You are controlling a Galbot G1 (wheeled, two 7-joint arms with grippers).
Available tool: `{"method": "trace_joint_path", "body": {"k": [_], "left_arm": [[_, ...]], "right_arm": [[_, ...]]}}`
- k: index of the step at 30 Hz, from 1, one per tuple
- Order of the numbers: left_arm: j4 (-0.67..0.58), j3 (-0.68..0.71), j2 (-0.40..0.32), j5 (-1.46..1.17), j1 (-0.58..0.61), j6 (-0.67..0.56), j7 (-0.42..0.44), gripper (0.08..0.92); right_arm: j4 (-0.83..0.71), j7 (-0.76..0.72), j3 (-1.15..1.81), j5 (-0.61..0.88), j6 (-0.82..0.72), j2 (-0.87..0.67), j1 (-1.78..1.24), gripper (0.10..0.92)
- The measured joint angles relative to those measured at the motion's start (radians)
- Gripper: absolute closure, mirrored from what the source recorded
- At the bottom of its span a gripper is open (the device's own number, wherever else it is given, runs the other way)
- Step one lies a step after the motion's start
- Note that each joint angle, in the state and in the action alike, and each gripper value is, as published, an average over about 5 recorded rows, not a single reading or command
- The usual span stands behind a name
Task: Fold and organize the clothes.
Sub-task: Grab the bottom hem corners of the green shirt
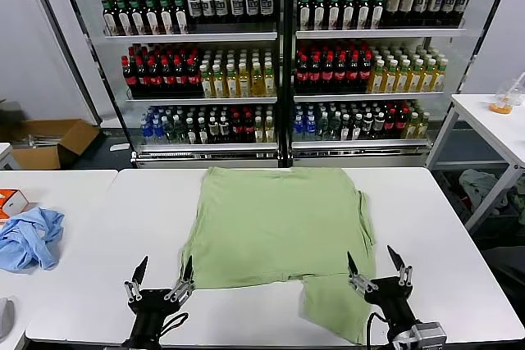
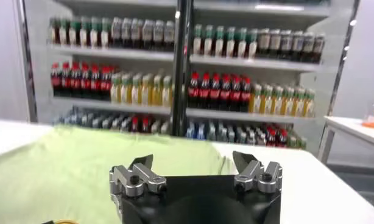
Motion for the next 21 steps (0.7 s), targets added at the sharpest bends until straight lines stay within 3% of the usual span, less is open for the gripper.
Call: {"method": "trace_joint_path", "body": {"k": [10,21], "left_arm": [[0.065,0.007,0.054,-0.005,-0.09,0.178,0.007,0.177],[0.156,0.03,0.089,-0.009,-0.176,0.276,0.004,0.177]], "right_arm": [[0.002,0.007,-0.025,0.015,-0.084,0.006,-0.041,0.203],[-0.004,0.004,-0.045,0.05,-0.152,0.004,-0.064,0.203]]}}
